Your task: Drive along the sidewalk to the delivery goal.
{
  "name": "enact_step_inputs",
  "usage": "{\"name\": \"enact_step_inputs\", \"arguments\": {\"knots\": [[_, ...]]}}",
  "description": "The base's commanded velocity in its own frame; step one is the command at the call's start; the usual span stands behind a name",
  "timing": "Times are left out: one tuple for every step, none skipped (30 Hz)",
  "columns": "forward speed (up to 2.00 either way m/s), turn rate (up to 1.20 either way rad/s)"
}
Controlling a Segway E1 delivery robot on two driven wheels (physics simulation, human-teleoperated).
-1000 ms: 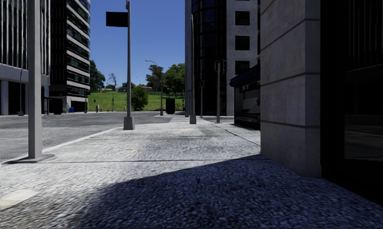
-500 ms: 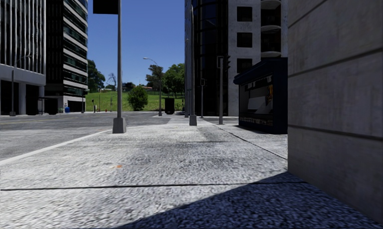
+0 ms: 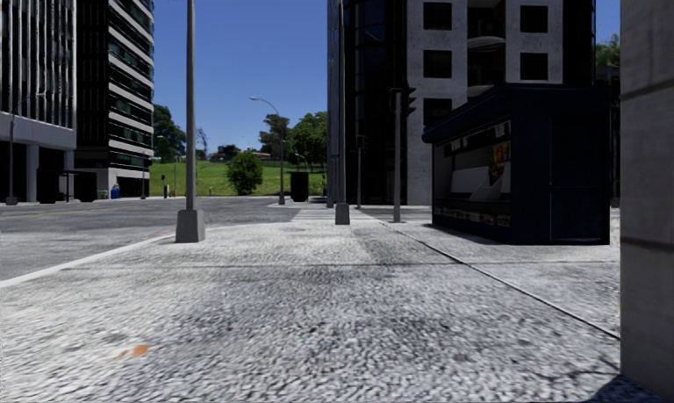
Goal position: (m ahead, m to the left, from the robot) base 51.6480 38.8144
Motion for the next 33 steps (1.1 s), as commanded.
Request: {"name": "enact_step_inputs", "arguments": {"knots": [[1.93, 0.23], [1.93, 0.19], [1.93, 0.18], [1.93, 0.17], [1.93, 0.17], [1.93, 0.17], [1.93, 0.17], [1.93, 0.17], [1.93, 0.17], [1.93, 0.17], [1.93, 0.19], [1.93, 0.20], [1.93, 0.20], [1.93, 0.13], [1.93, 0.04], [1.93, 0.00], [1.93, 0.00], [1.93, 0.00], [1.93, 0.00], [1.92, 0.00], [1.92, 0.00], [1.92, 0.00], [1.92, 0.00], [1.92, 0.00], [1.92, 0.00], [1.92, 0.00], [1.92, 0.00], [1.92, 0.00], [1.92, 0.00], [1.92, 0.00], [1.92, 0.06], [1.92, 0.06], [1.92, 0.10]]}}
